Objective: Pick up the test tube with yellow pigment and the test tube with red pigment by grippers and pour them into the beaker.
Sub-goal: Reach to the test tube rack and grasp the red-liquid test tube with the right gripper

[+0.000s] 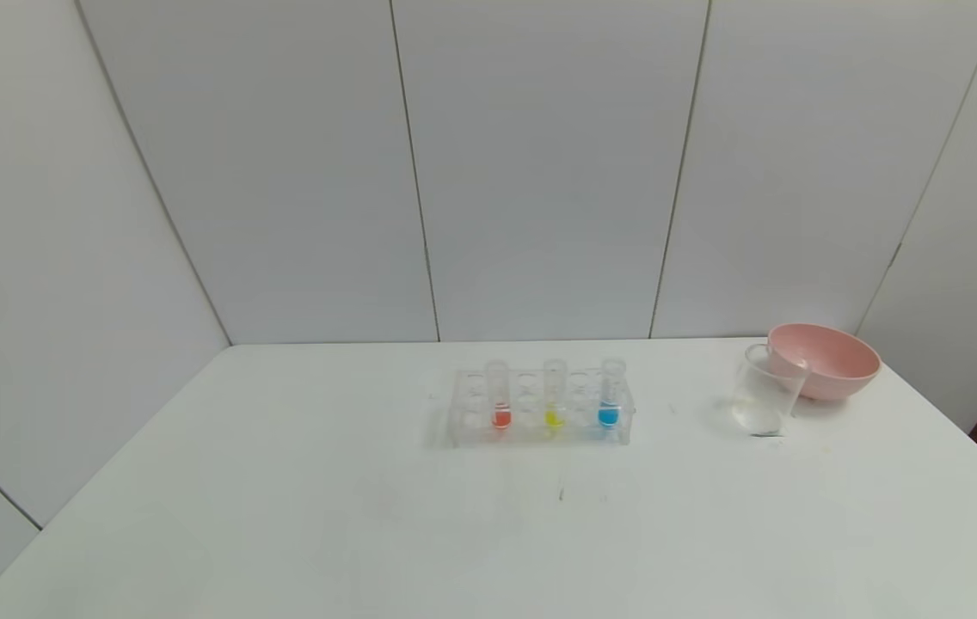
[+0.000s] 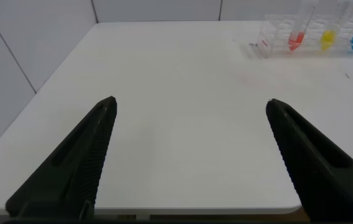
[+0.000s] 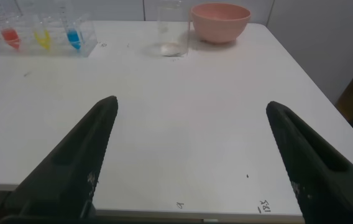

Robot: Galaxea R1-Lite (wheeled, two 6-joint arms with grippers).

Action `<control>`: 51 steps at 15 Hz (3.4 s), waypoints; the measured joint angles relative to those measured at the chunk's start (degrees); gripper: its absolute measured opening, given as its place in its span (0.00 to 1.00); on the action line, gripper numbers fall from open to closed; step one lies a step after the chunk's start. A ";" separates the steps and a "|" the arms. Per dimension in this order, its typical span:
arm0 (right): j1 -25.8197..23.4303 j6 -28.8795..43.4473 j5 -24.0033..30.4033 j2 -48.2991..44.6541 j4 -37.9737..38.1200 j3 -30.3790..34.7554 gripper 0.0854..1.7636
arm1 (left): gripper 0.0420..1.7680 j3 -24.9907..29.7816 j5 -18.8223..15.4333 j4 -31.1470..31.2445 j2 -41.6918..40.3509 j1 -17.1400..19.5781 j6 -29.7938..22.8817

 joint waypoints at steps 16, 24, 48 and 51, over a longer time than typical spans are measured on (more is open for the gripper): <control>0.79 0.84 0.17 17.81 -0.69 -14.68 0.97 | 0.97 0.00 0.00 0.00 0.00 0.00 -0.02; 11.69 2.51 -1.45 49.79 -13.45 -20.02 0.97 | 0.97 0.00 0.00 0.00 0.00 0.00 0.00; 58.82 24.36 -35.08 104.00 -7.51 -59.43 0.97 | 0.97 0.00 0.00 0.00 0.00 0.00 -0.02; 59.06 24.61 -35.28 111.56 -7.20 -67.38 0.97 | 0.97 0.00 0.00 0.00 0.00 0.00 -0.02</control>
